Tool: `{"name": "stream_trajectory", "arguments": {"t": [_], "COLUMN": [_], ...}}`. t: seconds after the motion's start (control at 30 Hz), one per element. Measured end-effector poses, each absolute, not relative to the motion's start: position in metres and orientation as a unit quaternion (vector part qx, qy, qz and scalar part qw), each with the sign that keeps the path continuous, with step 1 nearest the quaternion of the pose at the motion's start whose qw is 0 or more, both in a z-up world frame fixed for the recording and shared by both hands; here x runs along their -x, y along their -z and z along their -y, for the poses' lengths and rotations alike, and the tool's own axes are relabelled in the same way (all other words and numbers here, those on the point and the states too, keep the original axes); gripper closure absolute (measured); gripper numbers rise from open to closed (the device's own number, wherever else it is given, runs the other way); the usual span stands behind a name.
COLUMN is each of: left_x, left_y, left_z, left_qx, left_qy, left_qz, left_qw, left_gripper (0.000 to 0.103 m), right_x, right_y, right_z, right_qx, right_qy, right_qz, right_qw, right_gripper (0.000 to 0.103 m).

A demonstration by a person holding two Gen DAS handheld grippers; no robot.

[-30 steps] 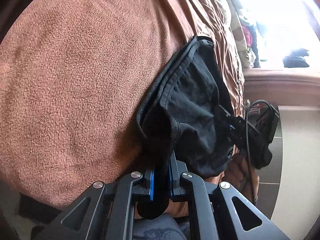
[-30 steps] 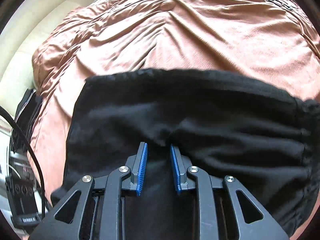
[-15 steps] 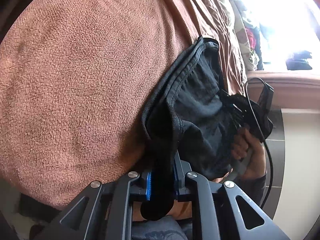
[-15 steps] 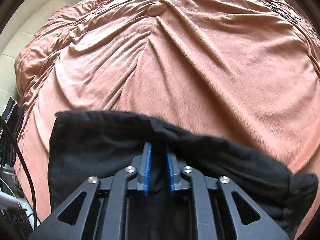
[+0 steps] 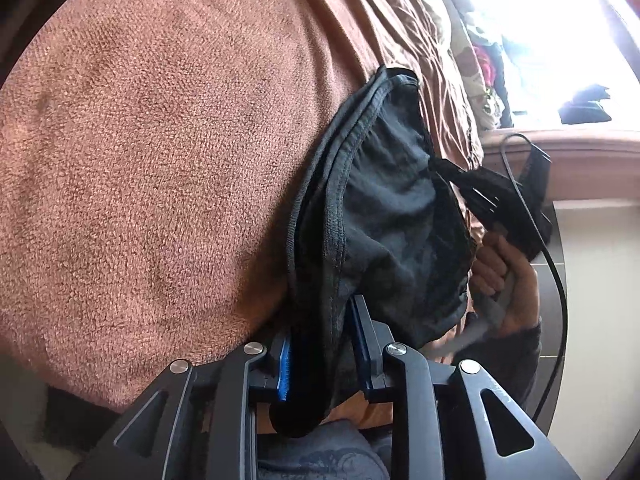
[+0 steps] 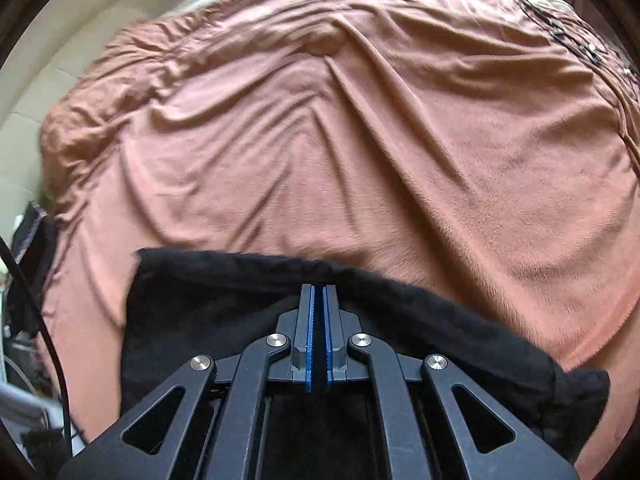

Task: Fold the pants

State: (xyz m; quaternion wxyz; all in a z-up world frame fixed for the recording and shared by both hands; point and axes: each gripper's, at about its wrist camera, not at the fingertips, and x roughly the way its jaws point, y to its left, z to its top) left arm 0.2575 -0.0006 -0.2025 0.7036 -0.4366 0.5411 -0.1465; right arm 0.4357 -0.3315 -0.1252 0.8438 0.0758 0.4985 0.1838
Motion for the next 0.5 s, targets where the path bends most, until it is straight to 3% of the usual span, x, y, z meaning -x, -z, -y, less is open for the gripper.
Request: {"name": "stream_trajectory", "arguments": {"t": [0.5], "left_x": [-0.249], "left_y": [0.198], "left_z": [-0.021], "left_qx": [0.455], "left_qy": [0.164], "left_qz": [-0.510], "left_qw": [0.712], "left_gripper": [0.076], "right_x": [-0.341], "right_y": [0.117], "right_z": [0.358], "right_qx": [-0.077], "right_qy": [-0.228], "right_qz": [-0.510], "right_qw": [0.826], "right_gripper": [0.102]}}
